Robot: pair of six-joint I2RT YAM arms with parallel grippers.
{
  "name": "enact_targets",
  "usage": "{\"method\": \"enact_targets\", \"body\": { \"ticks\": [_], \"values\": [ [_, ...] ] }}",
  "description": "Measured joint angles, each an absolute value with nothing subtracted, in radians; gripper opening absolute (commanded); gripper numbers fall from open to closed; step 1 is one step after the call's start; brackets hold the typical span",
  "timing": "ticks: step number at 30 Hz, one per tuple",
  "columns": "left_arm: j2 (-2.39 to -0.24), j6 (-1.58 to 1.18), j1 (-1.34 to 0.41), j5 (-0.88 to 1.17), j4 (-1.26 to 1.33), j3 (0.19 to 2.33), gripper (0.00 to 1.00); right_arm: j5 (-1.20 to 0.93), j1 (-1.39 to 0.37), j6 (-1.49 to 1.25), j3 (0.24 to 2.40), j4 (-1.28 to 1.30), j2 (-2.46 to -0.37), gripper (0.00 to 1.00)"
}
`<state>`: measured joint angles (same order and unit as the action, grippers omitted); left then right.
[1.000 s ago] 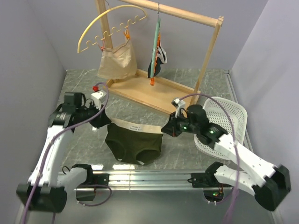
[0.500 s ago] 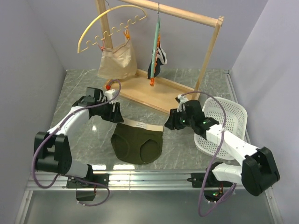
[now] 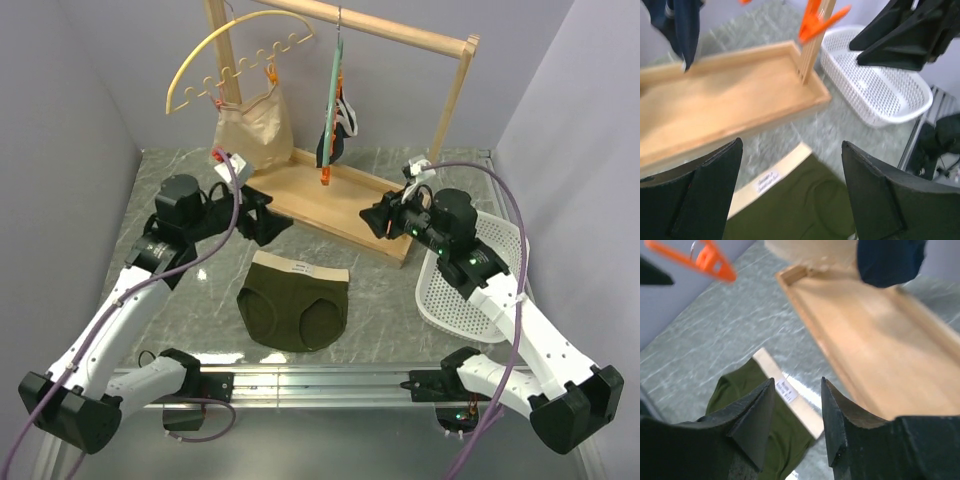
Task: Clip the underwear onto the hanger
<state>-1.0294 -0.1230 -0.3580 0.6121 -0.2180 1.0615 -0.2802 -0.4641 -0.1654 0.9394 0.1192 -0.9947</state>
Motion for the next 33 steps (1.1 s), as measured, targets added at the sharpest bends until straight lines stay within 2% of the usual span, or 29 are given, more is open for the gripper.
{"method": "enact_targets", "body": {
  "ticks": [2, 6, 9, 12, 13, 14, 19, 23, 28, 33],
  "values": [
    [-1.032, -0.158, -0.432, 0.523, -0.185, 1.075, 0.84, -0.250, -0.464, -0.158, 0.968, 0.120, -1.007, 0.62],
    [-1.069, -0.208, -0.521, 0.377, -0.132, 1.131, 0.79, -0.203, -0.461, -0.137, 1.052, 0.129, -1.053, 0.66],
    [-1.072, -0.231, -0.528, 0.336, -0.065, 1.127, 0.80, -0.191, -0.459, -0.129, 1.098, 0.115, -1.075, 0.72],
    [-1.073, -0.247, -0.524, 0.349, 0.002, 1.111, 0.81, -0.153, -0.457, -0.129, 1.115, 0.091, -1.089, 0.69],
    [-1.076, -0.250, -0.523, 0.362, 0.024, 1.105, 0.81, -0.138, -0.455, -0.130, 1.123, 0.087, -1.100, 0.63],
    [-1.080, -0.252, -0.523, 0.372, 0.043, 1.101, 0.81, -0.128, -0.453, -0.128, 1.131, 0.076, -1.114, 0.63],
    [-1.136, -0.241, -0.518, 0.373, 0.125, 1.095, 0.79, -0.128, -0.424, -0.133, 1.186, 0.009, -1.219, 0.65],
    [-1.192, -0.251, -0.436, 0.395, 0.219, 1.071, 0.74, -0.180, -0.387, -0.133, 1.301, 0.007, -1.337, 0.66],
    [-1.315, -0.283, -0.291, 0.503, 0.325, 1.073, 0.73, -0.286, -0.326, -0.140, 1.443, 0.008, -1.460, 0.65],
    [-1.422, -0.275, -0.284, 0.625, 0.399, 1.097, 0.74, -0.399, -0.301, -0.130, 1.494, -0.009, -1.534, 0.64]
  ]
}}
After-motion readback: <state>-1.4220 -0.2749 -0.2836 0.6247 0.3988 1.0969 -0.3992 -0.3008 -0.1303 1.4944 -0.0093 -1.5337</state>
